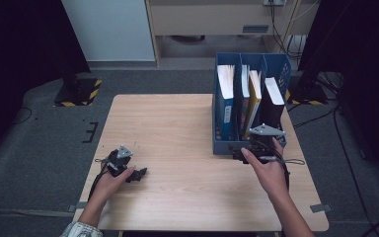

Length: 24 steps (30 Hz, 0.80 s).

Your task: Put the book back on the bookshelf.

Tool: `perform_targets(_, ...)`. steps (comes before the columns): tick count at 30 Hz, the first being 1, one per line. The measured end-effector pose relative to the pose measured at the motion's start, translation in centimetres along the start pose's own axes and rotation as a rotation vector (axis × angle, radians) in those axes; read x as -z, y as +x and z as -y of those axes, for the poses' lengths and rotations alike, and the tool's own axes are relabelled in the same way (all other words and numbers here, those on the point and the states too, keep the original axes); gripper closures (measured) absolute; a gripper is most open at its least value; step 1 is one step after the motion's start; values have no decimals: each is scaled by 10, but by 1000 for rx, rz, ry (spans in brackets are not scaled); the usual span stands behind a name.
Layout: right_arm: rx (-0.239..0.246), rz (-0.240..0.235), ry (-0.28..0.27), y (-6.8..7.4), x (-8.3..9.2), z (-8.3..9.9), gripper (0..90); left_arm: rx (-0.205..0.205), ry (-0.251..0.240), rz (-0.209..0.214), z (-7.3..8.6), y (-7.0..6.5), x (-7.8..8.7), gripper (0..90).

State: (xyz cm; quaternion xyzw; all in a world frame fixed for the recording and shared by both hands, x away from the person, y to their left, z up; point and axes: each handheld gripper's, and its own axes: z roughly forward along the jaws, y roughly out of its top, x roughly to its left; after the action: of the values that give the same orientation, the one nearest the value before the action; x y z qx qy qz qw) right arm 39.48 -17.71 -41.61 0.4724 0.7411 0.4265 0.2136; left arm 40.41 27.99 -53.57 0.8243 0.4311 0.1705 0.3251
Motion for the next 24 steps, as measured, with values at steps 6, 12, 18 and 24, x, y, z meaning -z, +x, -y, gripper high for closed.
perform_targets(6,22,-30,37,13,-15,12,66,-1,0,0,0,0,0,0)
perform_targets(12,36,-57,63,24,-25,23,66,-1,-1,1,0,0,0,0)
perform_targets(18,69,-73,124,34,-36,39,69,-2,-1,2,0,0,0,0)
perform_targets(24,87,-87,148,45,-49,47,73,-2,-2,3,0,0,0,0)
